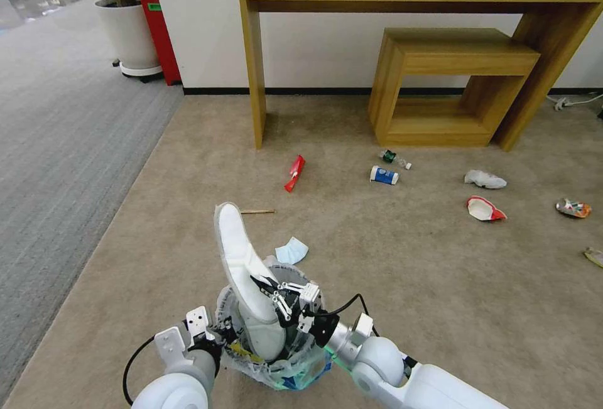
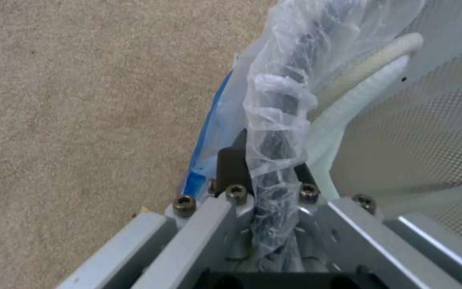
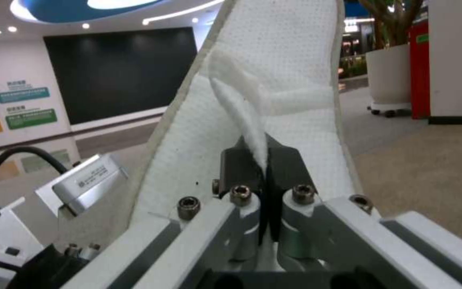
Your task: Pick up the trash bin and place the garbage on the floor into it.
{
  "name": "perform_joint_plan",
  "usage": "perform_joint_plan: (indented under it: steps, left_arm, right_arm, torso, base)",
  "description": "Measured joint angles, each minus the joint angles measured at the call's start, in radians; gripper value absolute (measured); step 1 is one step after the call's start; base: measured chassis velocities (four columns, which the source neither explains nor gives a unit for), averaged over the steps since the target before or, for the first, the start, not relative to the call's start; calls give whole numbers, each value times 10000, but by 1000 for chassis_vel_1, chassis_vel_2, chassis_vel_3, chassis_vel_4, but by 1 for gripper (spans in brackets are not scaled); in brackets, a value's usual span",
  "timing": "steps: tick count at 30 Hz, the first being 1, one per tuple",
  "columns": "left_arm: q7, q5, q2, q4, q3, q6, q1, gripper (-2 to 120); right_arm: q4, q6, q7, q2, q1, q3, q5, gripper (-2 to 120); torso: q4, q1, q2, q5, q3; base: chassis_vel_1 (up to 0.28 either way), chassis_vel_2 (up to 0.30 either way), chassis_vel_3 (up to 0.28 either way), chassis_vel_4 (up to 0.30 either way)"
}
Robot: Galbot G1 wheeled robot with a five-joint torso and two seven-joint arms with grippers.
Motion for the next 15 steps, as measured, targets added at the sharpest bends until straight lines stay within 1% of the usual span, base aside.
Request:
perform_joint_plan:
  steps: [10, 13, 14, 15]
  left_arm:
    - [-2, -41, 13, -5, -6, -1, -40, 0]
    - [-5, -82, 20, 15, -39, -1, -84, 0]
    - [-5, -82, 20, 15, -39, -1, -84, 0]
    - [-9, -94, 20, 23, -44, -1, -99, 0]
  right_arm:
    - [-54, -39, -51, -69, -15, -29, -98, 0]
    - [-33, -116, -130, -145, -19, -16, -100, 15]
    - [-33, -116, -130, -145, -19, -16, -100, 15]
    - [-25, -136, -165, -160, -20, -5, -99, 18]
  torso:
    - [0, 0, 0, 0, 0]
    - [0, 0, 0, 0, 0]
    - [0, 0, 0, 0, 0]
    - [0, 0, 0, 0, 0]
  base:
    - [0, 0, 0, 0]
    - [0, 0, 0, 0]
    - [0, 0, 0, 0]
    - [0, 0, 0, 0]
